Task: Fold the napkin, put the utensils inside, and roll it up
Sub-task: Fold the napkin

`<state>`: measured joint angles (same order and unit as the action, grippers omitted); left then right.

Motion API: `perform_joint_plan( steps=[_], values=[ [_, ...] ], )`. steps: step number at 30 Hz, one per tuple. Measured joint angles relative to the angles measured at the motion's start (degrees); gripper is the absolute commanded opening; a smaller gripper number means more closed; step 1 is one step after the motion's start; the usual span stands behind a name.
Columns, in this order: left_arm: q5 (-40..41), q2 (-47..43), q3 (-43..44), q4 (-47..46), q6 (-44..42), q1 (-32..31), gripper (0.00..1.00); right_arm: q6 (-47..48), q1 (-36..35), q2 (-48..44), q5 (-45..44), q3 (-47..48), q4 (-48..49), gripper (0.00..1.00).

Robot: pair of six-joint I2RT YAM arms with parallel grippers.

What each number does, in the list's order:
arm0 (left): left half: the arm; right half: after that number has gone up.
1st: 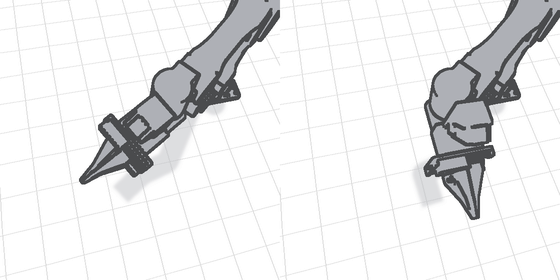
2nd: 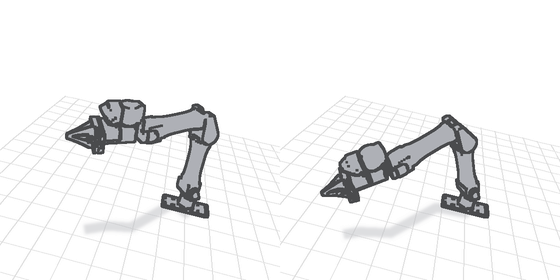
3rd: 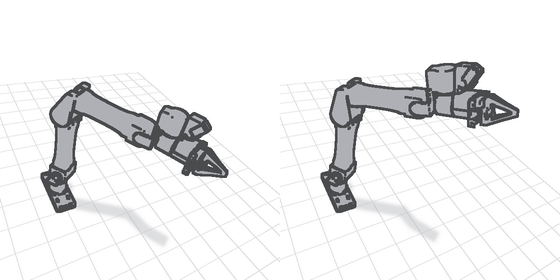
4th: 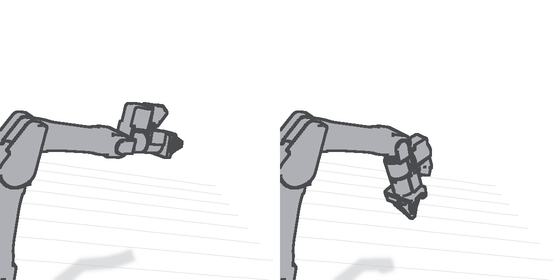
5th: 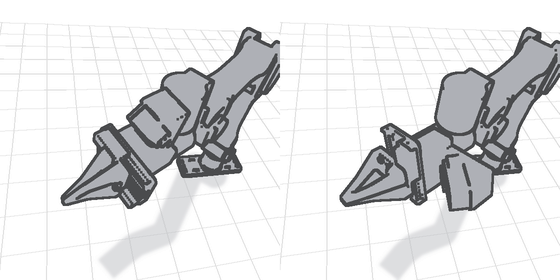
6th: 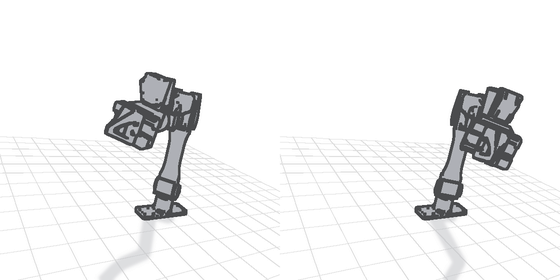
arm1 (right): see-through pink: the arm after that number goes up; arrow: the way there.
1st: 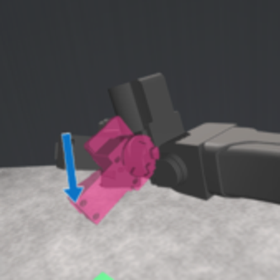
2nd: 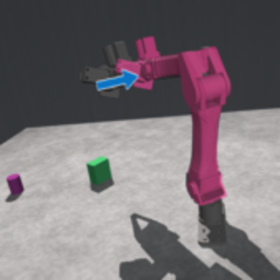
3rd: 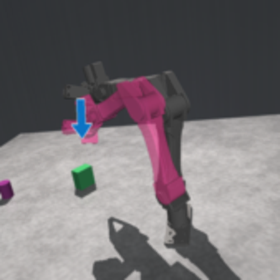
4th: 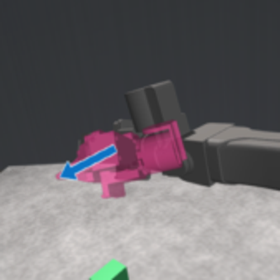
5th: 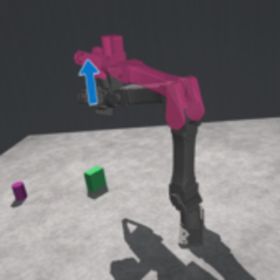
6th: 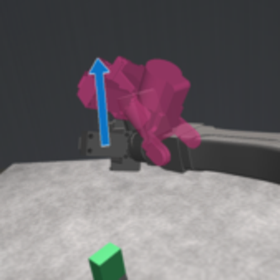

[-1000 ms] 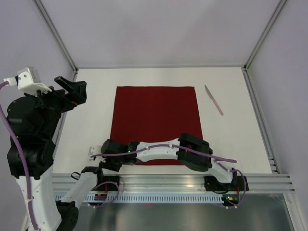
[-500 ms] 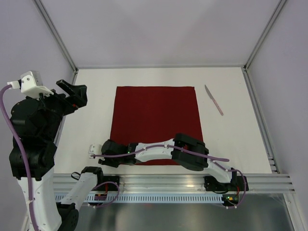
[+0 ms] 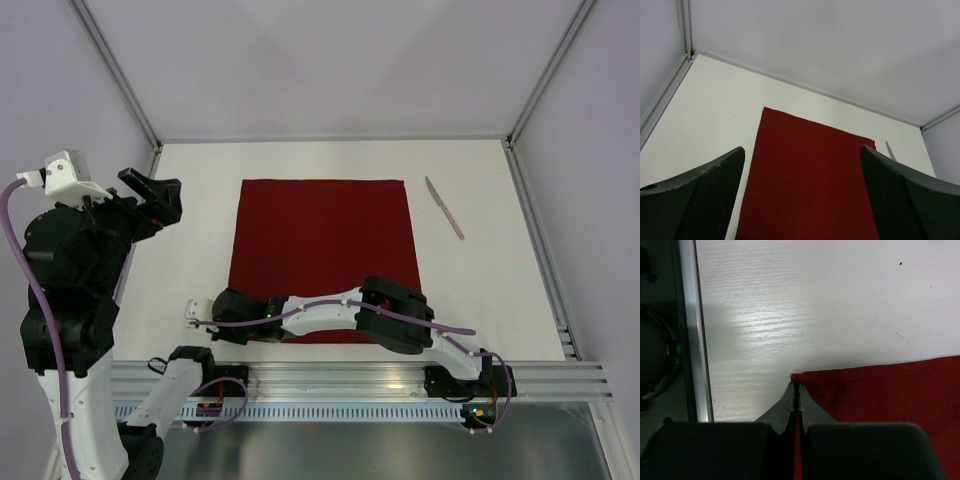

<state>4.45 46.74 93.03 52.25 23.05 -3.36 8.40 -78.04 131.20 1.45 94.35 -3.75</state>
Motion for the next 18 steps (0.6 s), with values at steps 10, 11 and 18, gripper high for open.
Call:
perform_joint_plan(
  steps=[10,11,18],
  values=[
    [0.0,-0.02,-0.2,-0.04,0.0,0.0,1.0,-1.27,3.06,-1.05,1.49,0.09,-3.15,0.0],
    [0.0,-0.04,-0.24,-0.04,0.0,0.0,1.0,-1.53,3.48,-1.36,1.73,0.09,-3.65,0.0],
    [-0.02,-0.04,-1.05,-0.17,0.0,0.0,1.0,-3.02,5.86,-5.75,3.32,0.76,-6.23,0.01]
  ],
)
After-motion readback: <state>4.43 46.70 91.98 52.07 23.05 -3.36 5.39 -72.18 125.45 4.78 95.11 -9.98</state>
